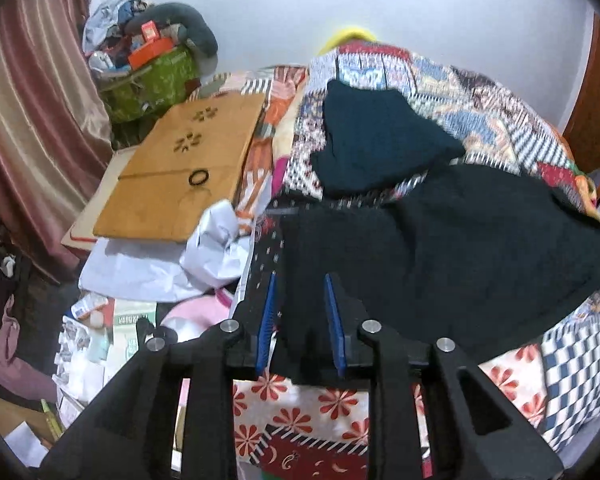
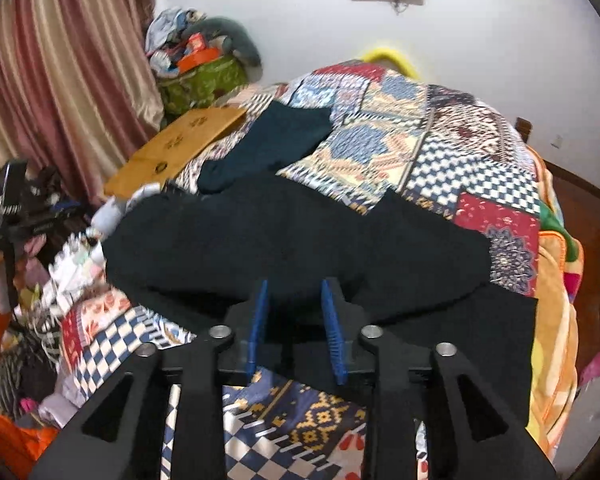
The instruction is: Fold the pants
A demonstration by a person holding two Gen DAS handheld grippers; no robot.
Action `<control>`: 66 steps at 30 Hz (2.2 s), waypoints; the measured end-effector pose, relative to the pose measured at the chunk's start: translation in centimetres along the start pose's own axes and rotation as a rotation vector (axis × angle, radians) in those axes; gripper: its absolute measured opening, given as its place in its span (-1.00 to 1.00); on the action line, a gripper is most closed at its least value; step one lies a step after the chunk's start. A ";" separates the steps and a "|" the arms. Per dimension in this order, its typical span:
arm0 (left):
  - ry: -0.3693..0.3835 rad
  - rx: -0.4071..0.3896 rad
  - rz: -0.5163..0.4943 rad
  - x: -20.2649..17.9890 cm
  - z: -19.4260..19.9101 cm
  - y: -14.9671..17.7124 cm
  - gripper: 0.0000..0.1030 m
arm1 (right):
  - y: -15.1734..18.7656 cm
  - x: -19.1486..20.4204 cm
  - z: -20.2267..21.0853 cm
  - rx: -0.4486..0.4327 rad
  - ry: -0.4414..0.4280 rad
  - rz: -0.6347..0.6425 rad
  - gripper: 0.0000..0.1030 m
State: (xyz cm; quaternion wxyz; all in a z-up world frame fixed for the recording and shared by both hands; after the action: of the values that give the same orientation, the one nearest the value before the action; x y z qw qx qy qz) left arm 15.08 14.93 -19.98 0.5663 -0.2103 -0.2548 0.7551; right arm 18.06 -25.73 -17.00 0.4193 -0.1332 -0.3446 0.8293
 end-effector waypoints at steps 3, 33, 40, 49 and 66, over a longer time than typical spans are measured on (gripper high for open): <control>0.028 -0.042 0.022 -0.5 1.0 -1.9 -0.35 | -0.8 -1.1 1.0 -0.044 0.034 -0.016 -0.25; 0.059 0.102 -0.163 -14.9 -13.3 -6.4 0.87 | -4.3 -12.7 -20.2 0.272 0.026 -0.174 0.09; 0.065 0.132 -0.174 -16.0 -13.3 -5.5 0.87 | -3.4 -14.5 -19.6 0.254 0.044 -0.203 -0.79; 0.129 0.117 -0.263 -19.9 -10.5 -4.5 0.87 | -4.0 -16.7 -10.4 0.098 0.079 -0.269 -0.84; 0.275 0.233 -0.452 -30.5 -8.1 2.6 0.88 | -0.6 -20.2 5.2 -0.026 0.265 -0.250 -0.84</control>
State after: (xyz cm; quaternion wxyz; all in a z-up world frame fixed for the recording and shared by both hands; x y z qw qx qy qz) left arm 26.32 -13.86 -27.07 0.7700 -0.1821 -0.1273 0.5982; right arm 28.14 -43.74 -14.23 0.5593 -0.2029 -0.3110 0.7411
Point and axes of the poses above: each gripper's, at about its wrist camera, not at the fingertips, and z roughly against the way its jaws point, x to its left, y to its underside, the point moved 5 cm from there along -z, roughly the way its jaws point, and after that the axes turned 9 degrees about z, right-handed, at the moved point
